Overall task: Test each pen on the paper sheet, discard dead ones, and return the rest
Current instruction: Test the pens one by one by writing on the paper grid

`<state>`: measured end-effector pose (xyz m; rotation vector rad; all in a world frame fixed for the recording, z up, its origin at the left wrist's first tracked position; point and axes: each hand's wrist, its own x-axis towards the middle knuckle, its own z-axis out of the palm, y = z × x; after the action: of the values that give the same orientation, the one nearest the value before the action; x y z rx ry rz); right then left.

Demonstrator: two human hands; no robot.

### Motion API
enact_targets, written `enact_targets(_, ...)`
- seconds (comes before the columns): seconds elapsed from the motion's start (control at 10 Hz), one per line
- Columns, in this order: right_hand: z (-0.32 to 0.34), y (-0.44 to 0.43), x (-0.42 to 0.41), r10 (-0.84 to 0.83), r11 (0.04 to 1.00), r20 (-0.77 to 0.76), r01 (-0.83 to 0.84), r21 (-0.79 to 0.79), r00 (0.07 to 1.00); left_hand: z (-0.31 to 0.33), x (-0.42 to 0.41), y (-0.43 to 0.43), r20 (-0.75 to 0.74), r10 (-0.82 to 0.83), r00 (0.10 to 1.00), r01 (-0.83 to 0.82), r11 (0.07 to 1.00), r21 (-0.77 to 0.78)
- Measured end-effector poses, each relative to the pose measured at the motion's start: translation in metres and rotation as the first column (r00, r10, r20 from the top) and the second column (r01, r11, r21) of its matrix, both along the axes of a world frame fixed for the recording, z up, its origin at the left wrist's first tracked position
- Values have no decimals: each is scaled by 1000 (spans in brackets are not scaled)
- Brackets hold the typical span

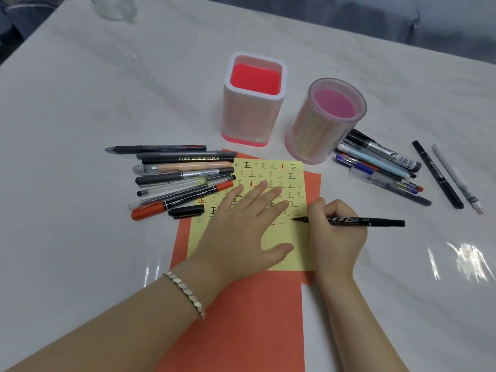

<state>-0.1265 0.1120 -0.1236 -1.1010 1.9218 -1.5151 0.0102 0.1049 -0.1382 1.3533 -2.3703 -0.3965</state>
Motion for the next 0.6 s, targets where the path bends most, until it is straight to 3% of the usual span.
enact_targets(0.6,1,2,2,8,1000,25,-7,-23,1000,-1,0,1,-6,5,1000,-5,1000,-3)
